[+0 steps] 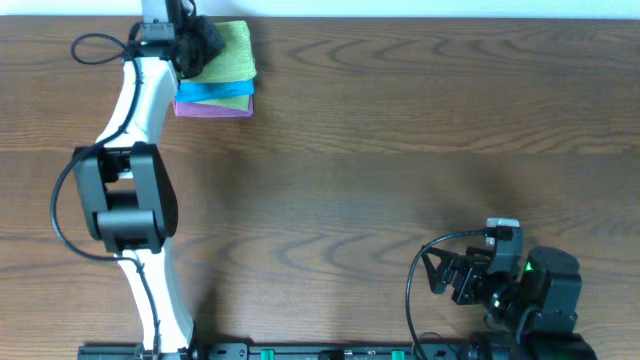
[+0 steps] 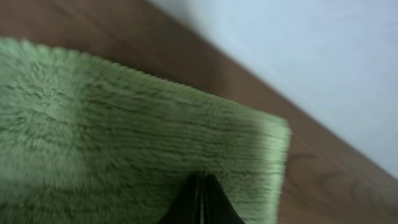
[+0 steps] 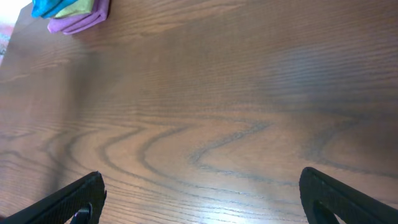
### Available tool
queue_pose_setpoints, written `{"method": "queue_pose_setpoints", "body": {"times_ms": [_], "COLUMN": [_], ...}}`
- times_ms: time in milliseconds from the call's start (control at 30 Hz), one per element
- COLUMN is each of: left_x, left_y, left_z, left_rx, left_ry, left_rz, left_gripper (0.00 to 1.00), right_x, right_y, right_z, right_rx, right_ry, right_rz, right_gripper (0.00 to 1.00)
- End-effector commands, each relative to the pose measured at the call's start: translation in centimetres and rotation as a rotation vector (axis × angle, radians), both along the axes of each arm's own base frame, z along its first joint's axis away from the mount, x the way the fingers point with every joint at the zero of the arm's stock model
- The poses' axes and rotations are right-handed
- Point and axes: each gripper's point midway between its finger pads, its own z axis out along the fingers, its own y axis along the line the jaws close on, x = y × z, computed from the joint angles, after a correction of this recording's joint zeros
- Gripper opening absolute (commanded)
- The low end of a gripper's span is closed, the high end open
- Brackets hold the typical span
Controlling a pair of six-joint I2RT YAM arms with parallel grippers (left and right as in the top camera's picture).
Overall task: Fold the cloth
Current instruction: 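Press and straighten the green cloth on top of the stack with the left gripper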
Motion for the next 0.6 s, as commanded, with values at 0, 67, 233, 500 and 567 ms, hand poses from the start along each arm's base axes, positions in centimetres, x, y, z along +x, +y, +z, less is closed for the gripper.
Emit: {"method": "queue_pose_setpoints", "body": {"times_ms": [0, 67, 233, 500, 567], "left_x": [0.2, 0.2, -0.1, -2.0, -2.0], "left_y": [0.2, 0.1, 0.8, 2.5, 2.5], "left_z": [-1.4, -1.3, -1.9, -5.1, -5.1], "left_rx": [-0.018, -0.024, 0.009, 0.128, 0.133], "left_ry": [0.033, 0.032, 0.054, 0.174, 0.171], "left_rz": [0.03, 0.028, 0.061, 0.088, 0.081], "left_gripper": [0.06, 0.06, 0.06, 0.05, 0.05], "right_x": [0.0, 0.0, 0.0, 0.0, 0.0], "right_y": [-0.1, -0.1, -0.1, -0.1, -0.1], "right_z": [0.0, 0.0, 0.0, 0.0, 0.0], "right_rx": [0.008, 0.008, 0.008, 0.008, 0.008], "right_ry": [0.003, 0.003, 0.003, 0.003, 0.003], "right_rz": [-0.014, -0.014, -0.014, -0.014, -0.014], "right_gripper": [0.99, 0.99, 0.99, 0.99, 0.99]}}
